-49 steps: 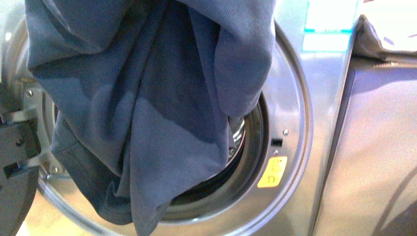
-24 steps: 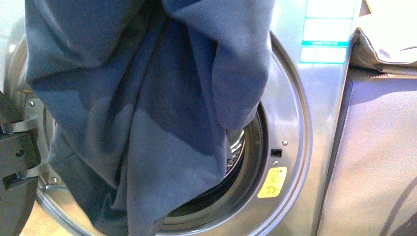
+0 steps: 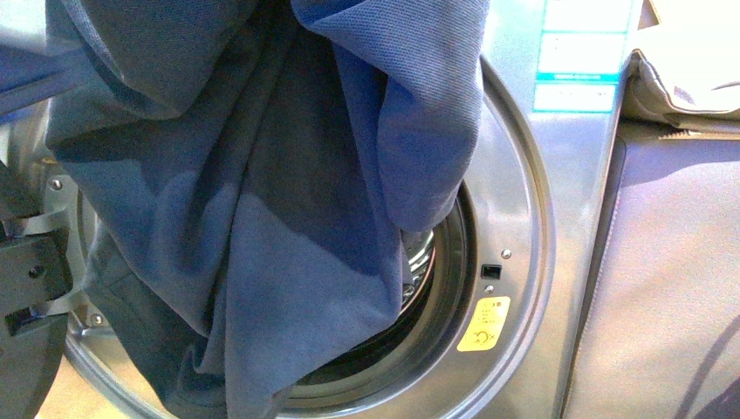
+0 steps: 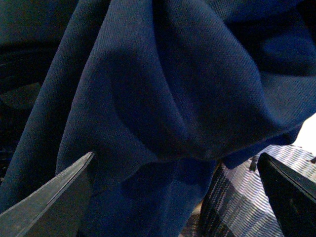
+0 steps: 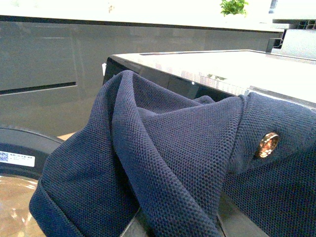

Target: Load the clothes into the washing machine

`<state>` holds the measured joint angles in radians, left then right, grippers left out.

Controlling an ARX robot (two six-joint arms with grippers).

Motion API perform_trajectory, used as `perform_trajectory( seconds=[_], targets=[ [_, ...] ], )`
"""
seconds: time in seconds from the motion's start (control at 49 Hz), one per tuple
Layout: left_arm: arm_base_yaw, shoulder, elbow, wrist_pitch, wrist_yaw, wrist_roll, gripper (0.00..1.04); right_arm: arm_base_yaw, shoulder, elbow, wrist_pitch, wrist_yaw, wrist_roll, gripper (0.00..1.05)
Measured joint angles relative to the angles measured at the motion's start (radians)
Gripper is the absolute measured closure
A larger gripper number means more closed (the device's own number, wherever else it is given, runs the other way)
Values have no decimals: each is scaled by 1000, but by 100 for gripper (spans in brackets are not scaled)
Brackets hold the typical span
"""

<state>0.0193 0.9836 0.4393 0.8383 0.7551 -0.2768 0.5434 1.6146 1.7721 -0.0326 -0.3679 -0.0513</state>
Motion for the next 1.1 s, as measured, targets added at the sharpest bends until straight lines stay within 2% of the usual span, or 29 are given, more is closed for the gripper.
perform_trajectory(
  seconds=[0.102,0.551,0.816,0.939,1.102],
  targets=[
    [-11,43,47,39,5,-24,7,0,0,0,0,0,0,96],
    [-24,149,240,-75,-48,99,7,0,0,0,0,0,0,96],
    [-21,150,250,-77,58,109,7,0,0,0,0,0,0,96],
    [-54,148,224,-47,67,87,7,0,0,0,0,0,0,96],
    [-145,146,211,-21,27,58,7,0,0,0,0,0,0,96]
  ],
)
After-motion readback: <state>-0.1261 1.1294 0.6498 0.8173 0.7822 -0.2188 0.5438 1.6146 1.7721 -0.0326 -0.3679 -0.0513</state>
